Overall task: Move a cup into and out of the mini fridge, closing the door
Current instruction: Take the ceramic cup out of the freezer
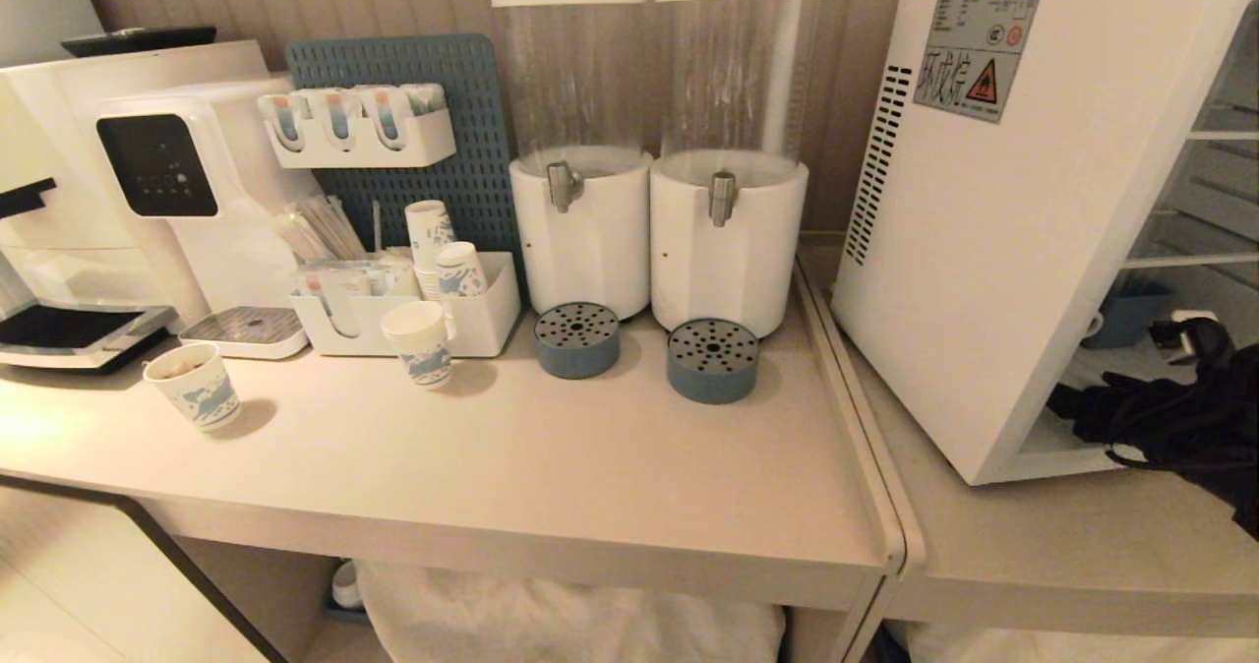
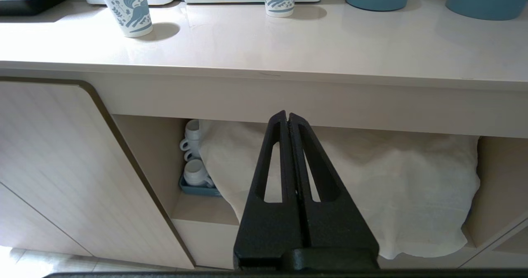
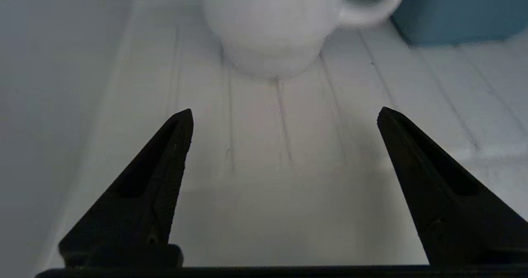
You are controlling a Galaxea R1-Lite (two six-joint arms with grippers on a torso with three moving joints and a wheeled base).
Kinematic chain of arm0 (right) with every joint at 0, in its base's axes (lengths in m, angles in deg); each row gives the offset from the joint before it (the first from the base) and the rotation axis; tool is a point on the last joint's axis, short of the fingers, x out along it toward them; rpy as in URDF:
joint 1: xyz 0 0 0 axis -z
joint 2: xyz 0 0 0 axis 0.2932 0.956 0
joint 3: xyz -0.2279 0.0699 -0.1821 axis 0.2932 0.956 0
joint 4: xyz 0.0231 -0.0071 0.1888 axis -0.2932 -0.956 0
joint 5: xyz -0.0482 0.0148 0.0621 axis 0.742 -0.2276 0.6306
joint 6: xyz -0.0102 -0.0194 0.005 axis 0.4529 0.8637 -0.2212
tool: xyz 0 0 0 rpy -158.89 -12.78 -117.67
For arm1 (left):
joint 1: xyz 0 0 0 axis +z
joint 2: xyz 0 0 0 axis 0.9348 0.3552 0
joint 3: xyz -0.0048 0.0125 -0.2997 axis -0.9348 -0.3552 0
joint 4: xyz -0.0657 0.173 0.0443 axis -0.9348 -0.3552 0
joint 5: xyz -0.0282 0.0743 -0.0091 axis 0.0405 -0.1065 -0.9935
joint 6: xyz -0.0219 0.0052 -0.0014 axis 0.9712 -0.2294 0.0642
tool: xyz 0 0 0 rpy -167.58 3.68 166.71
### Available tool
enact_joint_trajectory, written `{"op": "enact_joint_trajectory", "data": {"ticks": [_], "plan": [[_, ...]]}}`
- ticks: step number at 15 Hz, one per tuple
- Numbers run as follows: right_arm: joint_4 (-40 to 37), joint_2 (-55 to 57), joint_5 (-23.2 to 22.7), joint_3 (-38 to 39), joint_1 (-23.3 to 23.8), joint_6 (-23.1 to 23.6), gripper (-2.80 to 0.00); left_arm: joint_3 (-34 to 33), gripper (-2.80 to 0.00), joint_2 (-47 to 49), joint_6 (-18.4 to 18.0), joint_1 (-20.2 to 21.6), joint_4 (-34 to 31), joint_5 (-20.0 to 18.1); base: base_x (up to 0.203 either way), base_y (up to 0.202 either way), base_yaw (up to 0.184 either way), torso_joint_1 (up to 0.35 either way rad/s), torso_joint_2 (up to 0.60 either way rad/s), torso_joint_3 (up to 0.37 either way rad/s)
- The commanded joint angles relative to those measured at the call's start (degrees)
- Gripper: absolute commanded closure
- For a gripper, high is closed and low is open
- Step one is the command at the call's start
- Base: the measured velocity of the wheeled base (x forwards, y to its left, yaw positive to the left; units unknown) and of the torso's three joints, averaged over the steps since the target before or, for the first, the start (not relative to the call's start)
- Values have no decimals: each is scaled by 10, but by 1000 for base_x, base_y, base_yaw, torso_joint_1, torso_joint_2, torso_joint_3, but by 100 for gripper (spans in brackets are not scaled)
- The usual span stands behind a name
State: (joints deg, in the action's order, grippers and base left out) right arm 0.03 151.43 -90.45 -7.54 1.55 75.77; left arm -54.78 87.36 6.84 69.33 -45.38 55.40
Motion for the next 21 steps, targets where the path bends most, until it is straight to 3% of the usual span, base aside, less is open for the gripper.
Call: {"op": "enact_joint_trajectory", "data": {"ticks": [1,8,21], "plan": [[-11,4,0,-29,-1,1,-280,0,0,1,0,0,0,0,0,0,0,0,0,0],[-89,39,24,-128,-14,1,-280,0,0,1,0,0,0,0,0,0,0,0,0,0],[-139,51,29,-190,-27,1,-280,0,0,1,1,0,0,0,0,0,0,0,0,0]]}}
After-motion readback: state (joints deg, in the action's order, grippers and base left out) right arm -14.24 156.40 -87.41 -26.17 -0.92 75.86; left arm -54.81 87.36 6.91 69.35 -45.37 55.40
